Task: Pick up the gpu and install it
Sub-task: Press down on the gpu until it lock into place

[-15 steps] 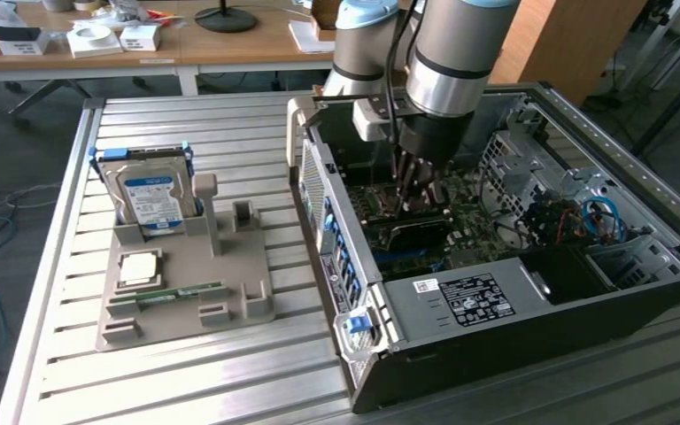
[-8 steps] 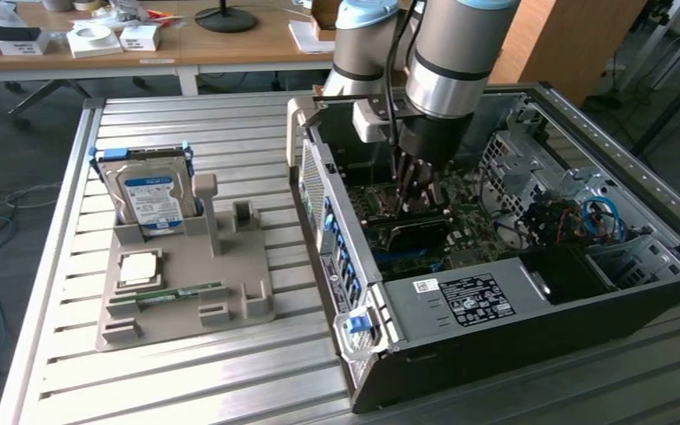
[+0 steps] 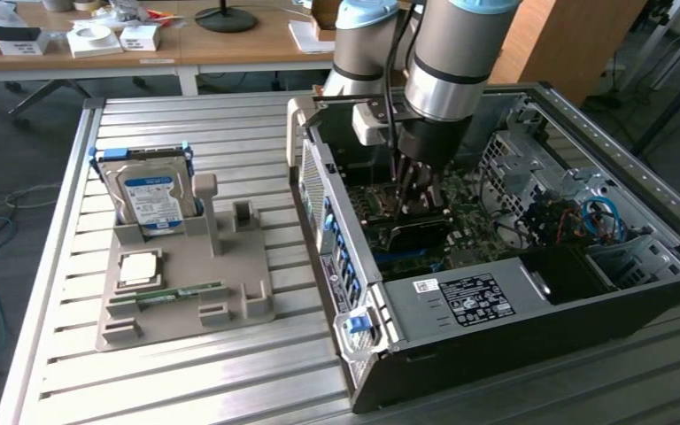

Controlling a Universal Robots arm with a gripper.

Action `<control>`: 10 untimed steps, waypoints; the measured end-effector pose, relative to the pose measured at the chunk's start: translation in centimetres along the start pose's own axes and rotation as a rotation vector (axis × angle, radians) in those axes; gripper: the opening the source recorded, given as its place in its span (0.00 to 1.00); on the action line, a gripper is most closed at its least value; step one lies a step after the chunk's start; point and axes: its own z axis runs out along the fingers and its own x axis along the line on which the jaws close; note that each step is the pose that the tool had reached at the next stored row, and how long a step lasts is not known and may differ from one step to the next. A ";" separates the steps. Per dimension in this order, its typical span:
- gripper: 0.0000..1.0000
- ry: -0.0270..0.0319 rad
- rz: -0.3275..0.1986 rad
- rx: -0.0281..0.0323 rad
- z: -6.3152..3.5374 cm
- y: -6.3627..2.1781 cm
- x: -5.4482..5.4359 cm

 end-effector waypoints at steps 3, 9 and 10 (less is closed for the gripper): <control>0.11 0.0000 0.000 0.0000 0.00 0.00 0.0; 0.11 0.0000 0.000 0.0001 0.18 0.01 0.0; 0.11 -0.0002 0.000 0.0001 0.23 0.00 0.0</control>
